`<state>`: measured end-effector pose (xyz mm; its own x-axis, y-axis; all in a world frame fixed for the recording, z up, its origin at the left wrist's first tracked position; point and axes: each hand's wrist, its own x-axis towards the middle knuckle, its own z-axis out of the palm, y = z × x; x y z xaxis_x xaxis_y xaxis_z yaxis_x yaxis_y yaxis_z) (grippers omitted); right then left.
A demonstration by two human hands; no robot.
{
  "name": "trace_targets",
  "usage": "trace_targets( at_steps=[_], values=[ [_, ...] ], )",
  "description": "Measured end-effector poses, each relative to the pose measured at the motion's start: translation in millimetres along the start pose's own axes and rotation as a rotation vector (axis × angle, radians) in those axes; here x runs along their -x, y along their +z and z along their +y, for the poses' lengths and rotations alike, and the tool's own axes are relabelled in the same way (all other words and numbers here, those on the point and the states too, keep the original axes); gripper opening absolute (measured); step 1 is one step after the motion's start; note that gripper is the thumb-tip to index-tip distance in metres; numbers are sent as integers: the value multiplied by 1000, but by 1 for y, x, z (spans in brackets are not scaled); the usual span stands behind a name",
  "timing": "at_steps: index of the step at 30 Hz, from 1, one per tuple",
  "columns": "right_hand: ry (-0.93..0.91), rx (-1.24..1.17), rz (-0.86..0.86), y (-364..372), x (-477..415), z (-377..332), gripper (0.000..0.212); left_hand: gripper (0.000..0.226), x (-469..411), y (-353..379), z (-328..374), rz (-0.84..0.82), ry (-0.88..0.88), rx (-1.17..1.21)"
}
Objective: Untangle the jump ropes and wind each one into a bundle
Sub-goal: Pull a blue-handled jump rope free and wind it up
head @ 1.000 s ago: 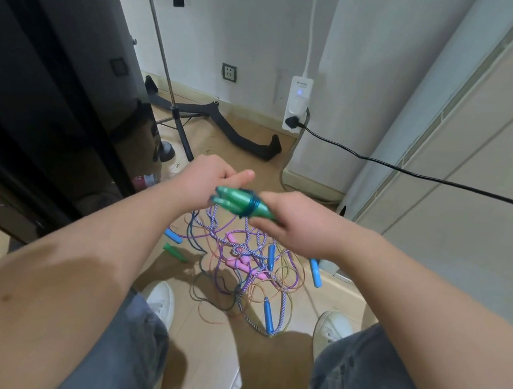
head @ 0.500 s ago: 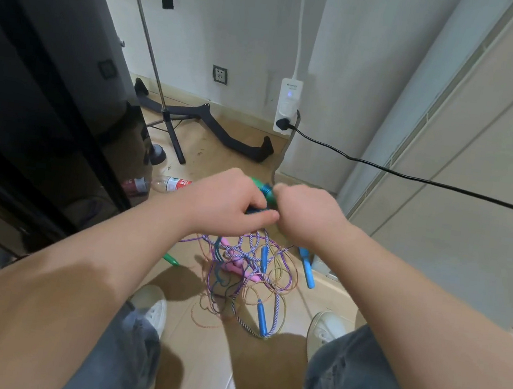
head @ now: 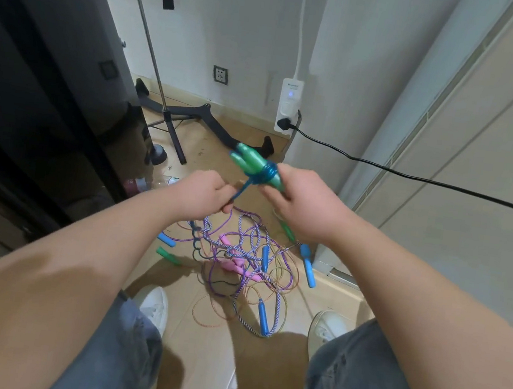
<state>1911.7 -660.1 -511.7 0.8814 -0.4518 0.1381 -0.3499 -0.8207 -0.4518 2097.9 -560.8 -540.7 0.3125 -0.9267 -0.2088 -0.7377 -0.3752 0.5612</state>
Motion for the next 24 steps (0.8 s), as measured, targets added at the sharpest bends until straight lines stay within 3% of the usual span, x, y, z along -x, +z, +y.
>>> trace_targets(
  at_steps=[5, 8, 11, 15, 19, 22, 24],
  values=[
    [369, 188, 29, 8, -11, 28, 21, 55, 12, 6, 34, 11, 136, -37],
    [478, 331, -158, 21, -10, 28, 10, 51, 18, 3, 50, 44, 302, -123],
    [368, 438, -433, 35, -1, 24, 9, 53, 15, -3, 51, 98, 398, -183],
    [65, 313, -577, 36, 8, 5, 19, 54, 4, -12, 27, 145, 303, -225],
    [-55, 38, -483, 24, 11, -14, 18, 56, -3, -9, 4, 101, 176, -124],
    [-36, -121, -247, 7, 4, -16, 17, 38, -7, -2, 1, 11, 20, -92],
    [64, -121, -81, -1, -1, -10, 24, 41, -6, 4, 5, 60, -20, -20]
  ],
)
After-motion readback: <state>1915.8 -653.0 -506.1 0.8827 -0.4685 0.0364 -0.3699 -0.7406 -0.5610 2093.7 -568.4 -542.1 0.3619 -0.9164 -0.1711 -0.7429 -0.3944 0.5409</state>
